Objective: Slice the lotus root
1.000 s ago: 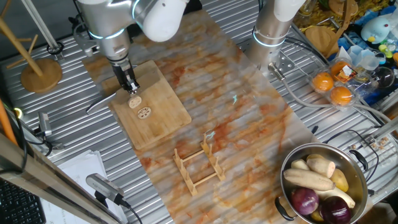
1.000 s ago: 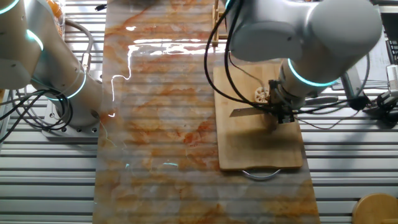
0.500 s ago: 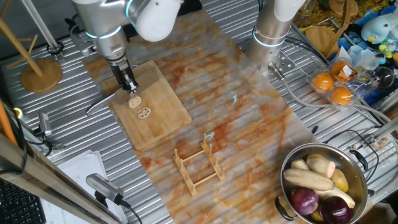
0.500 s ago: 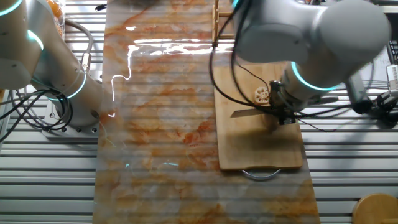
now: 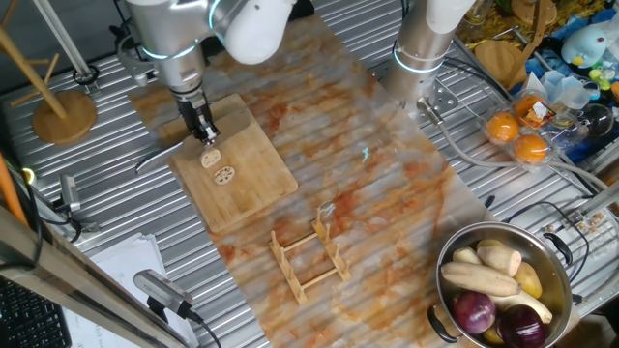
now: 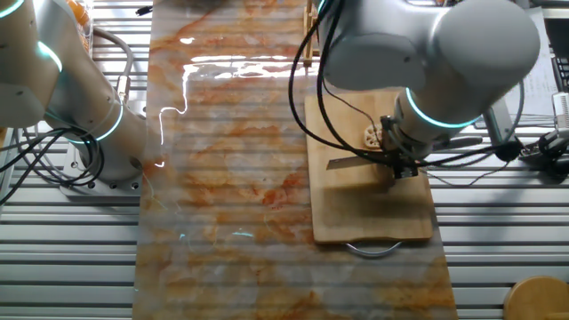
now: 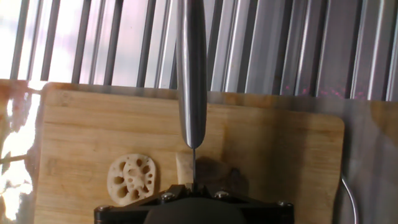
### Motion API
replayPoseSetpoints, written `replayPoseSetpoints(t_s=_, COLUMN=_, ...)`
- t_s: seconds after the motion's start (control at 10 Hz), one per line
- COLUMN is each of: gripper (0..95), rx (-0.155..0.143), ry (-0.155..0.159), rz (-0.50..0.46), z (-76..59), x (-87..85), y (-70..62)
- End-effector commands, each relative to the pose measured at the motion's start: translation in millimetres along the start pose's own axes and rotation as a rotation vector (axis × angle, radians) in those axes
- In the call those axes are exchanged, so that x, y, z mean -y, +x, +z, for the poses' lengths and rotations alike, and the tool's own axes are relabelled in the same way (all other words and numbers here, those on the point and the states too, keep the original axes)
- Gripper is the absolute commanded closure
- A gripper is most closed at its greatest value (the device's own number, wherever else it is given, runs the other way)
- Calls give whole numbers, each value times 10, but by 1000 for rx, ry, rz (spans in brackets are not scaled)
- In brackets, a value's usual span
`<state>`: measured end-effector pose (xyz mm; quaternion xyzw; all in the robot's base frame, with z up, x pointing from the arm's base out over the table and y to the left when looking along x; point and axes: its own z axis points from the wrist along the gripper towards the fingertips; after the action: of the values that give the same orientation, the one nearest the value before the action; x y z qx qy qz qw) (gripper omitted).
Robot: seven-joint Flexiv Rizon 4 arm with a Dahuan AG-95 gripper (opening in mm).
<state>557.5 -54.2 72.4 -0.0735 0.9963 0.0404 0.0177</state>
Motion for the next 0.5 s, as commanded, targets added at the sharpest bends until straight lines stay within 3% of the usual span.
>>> replayPoseSetpoints(t_s=0.1, gripper=950, rx=-17, ry=-6, rz=-5, z=809, x=15, y=-30)
replayPoseSetpoints(t_s=0.3, gripper=950, rx=-13, ry=-3, rz=-3, z=914, x=20, y=-23)
replayPoseSetpoints(t_s=0.5, gripper=950, rx=-22, ry=-2, rz=-5, z=890, x=20, y=-26)
